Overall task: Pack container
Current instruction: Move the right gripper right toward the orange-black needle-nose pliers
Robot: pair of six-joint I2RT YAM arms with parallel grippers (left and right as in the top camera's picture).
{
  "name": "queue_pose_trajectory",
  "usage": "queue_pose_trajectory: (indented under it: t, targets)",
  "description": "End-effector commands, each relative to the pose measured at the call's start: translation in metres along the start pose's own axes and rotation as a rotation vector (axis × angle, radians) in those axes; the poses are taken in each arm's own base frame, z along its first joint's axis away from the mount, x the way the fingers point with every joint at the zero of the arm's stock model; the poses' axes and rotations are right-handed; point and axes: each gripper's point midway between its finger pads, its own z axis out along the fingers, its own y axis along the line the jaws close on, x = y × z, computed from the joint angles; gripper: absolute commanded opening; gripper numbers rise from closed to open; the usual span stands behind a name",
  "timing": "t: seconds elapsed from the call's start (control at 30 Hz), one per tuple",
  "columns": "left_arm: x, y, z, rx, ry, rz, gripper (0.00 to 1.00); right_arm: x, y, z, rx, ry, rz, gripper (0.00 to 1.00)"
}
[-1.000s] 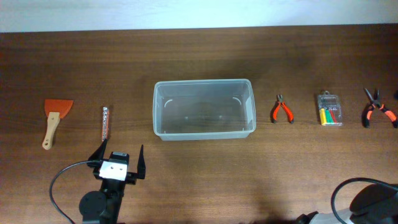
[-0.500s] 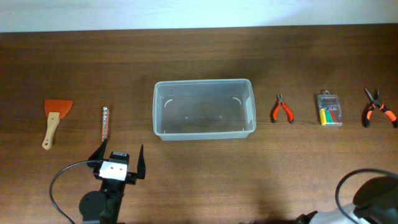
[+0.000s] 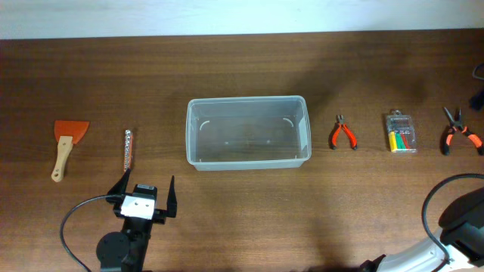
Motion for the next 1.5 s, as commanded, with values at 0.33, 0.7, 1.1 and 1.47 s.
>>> queue_pose_trajectory:
  t: [0.33,0.7,1.1,1.47]
  targets:
    - [0.001,0.002,0.0,-0.013,-0.002,-0.009,0.99,0.049,-0.009,0.085,0.096,0.267,0.034,0.99]
    - [0.001,0.002,0.0,-0.013,-0.002,-0.009,0.99,0.061,-0.008,0.111,0.094,0.319,0.108,0.99]
    - [0.001,0.002,0.0,-0.013,-0.002,-0.009,0.99,0.058,0.002,0.115,0.001,0.318,-0.099,0.99]
    - [0.001,0.002,0.0,-0.013,-0.002,-0.009,0.99,0.06,-0.002,0.133,-0.003,0.32,-0.146,0.99]
